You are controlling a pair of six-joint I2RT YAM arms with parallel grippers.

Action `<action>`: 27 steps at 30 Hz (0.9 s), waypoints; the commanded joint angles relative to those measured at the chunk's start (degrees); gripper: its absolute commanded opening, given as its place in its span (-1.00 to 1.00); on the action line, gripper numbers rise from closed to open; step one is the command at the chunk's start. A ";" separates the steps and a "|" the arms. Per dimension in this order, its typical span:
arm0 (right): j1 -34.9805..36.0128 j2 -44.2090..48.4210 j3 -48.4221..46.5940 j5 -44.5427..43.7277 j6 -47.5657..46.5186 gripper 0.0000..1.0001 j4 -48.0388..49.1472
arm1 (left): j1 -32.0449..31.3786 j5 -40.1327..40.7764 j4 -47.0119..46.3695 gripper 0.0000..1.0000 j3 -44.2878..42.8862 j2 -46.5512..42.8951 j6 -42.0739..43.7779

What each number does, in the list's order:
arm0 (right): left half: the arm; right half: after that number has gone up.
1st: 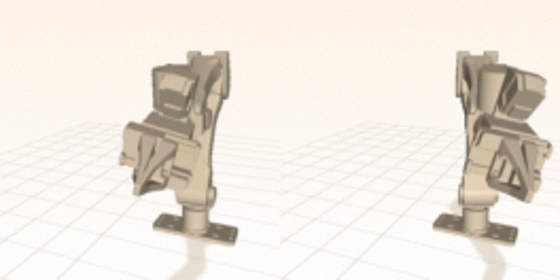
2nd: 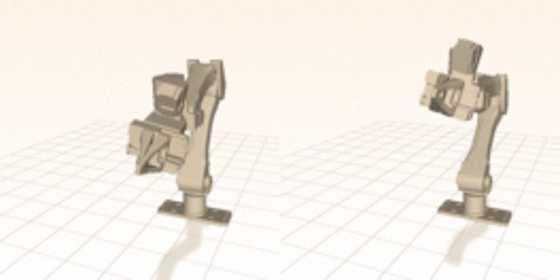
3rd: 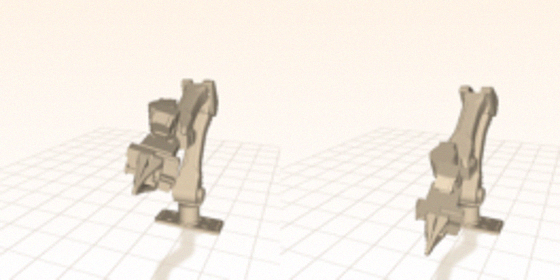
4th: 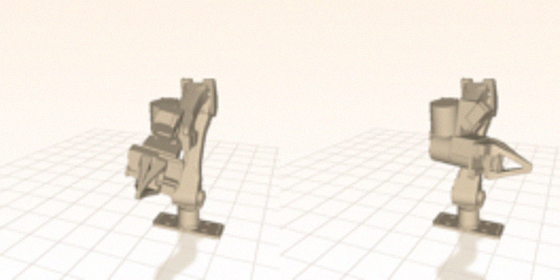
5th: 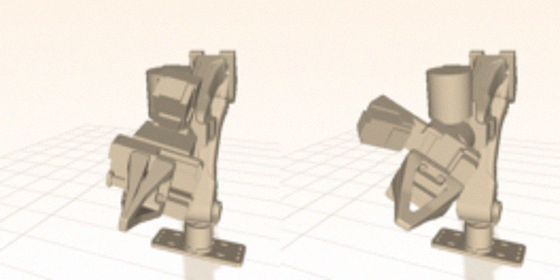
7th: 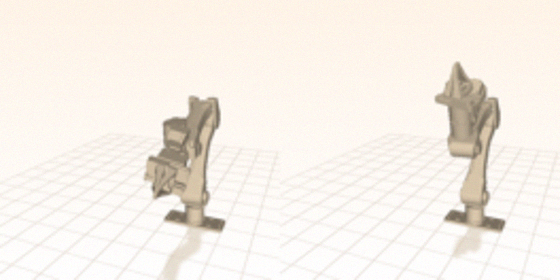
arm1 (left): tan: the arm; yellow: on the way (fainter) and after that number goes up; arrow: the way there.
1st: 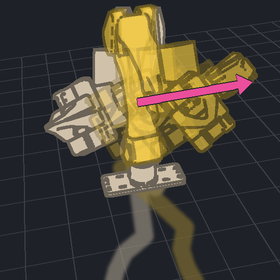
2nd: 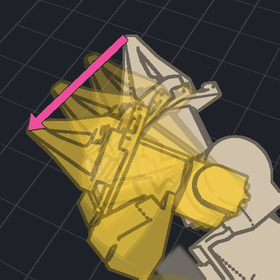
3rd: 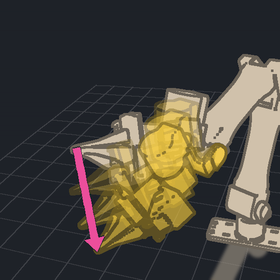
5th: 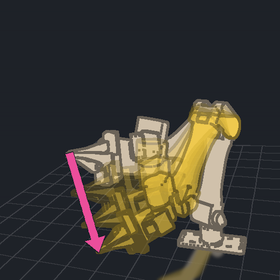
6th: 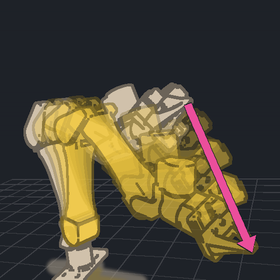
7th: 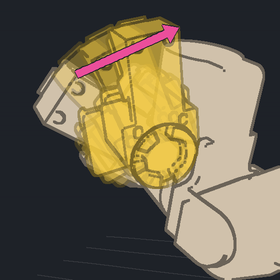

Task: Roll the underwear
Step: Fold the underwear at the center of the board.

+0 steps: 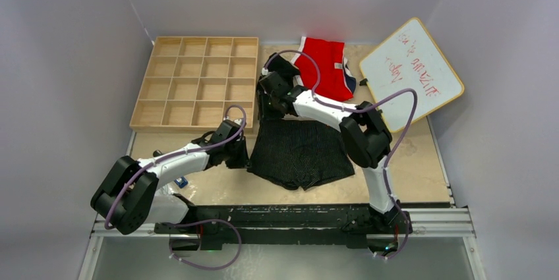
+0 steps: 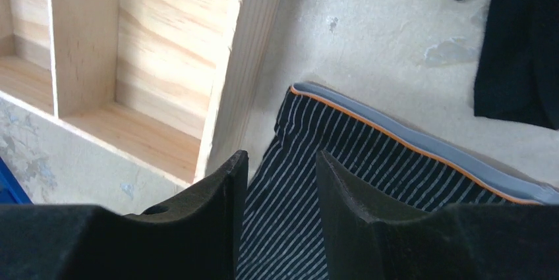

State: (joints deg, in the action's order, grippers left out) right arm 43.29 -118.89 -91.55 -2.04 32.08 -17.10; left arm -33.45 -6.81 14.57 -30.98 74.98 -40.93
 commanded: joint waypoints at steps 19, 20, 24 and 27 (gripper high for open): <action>0.48 -10.21 -10.09 1.63 5.62 -0.18 -3.13 | -0.16 -0.76 0.60 -1.00 -0.05 -2.15 1.11; 0.48 -10.62 -10.26 1.37 5.55 -0.18 -3.32 | -0.20 -0.95 0.41 -1.00 -0.04 -2.06 1.11; 0.54 -11.73 -11.71 -1.23 4.98 -0.18 -5.32 | -0.20 -1.59 -0.13 -1.00 0.36 -1.64 1.24; 0.61 -12.25 -12.29 -4.71 3.34 -0.23 -5.70 | -0.16 -1.97 -0.56 -1.00 0.63 -1.27 1.09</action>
State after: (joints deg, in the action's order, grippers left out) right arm 43.51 -129.43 -101.65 -1.65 36.64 -20.64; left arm -33.45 -7.44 15.46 -30.81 73.69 -40.84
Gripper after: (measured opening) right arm 0.402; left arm 0.004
